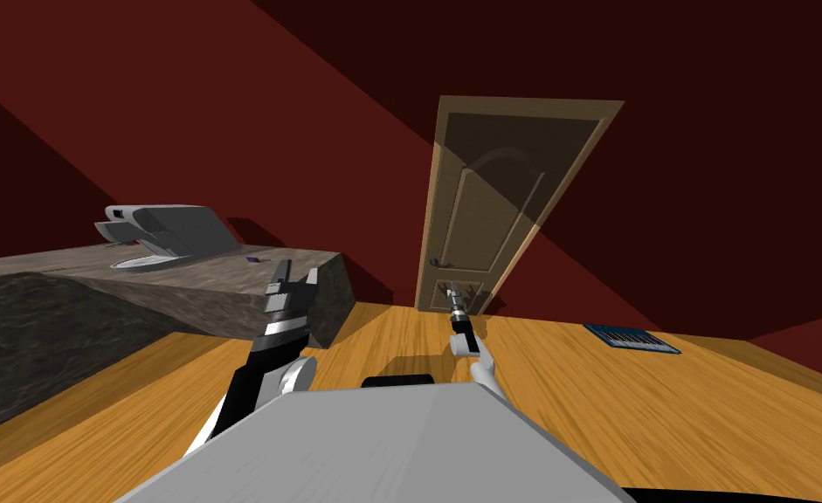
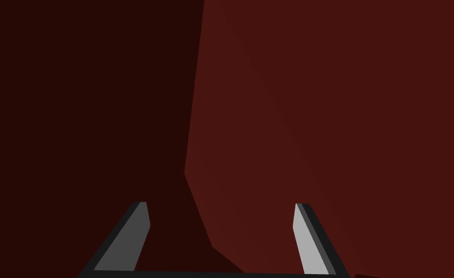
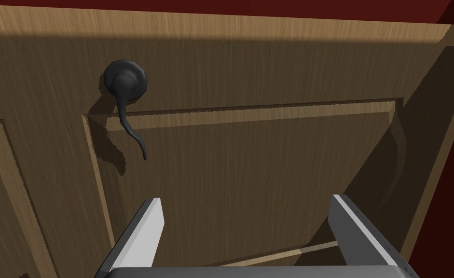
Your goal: Pull the door open
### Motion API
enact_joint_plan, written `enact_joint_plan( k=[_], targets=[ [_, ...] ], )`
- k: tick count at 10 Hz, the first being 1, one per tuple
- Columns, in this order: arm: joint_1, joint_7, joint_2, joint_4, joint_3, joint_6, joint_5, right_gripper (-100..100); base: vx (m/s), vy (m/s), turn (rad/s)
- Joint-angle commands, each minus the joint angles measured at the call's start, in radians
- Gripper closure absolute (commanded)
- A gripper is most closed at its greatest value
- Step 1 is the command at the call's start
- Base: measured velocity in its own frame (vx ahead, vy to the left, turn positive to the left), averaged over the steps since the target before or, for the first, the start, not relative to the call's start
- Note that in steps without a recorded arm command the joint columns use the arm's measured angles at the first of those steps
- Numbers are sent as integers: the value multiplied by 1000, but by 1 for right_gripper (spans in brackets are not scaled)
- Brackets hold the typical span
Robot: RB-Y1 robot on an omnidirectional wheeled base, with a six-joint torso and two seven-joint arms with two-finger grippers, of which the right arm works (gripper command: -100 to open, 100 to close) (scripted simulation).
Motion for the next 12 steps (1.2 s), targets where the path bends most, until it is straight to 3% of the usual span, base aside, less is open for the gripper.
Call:
enact_joint_plan(
  k=[1,5,6,8,9,12],
  targets=[
    [-15,-2,-5,30,-2,-3,-1,-100,46,-2,2],
    [-68,-3,-14,134,-9,-18,-3,-100,54,-2,4],
    [-68,-3,-14,142,-9,-18,-3,-100,67,-5,3],
    [-102,-3,-20,204,-13,-27,-4,-100,64,-10,5],
    [-102,-3,-20,213,-13,-27,-4,-100,61,-5,5],
    [-150,-4,-29,313,-20,-40,-6,-100,82,0,5]
  ],
)
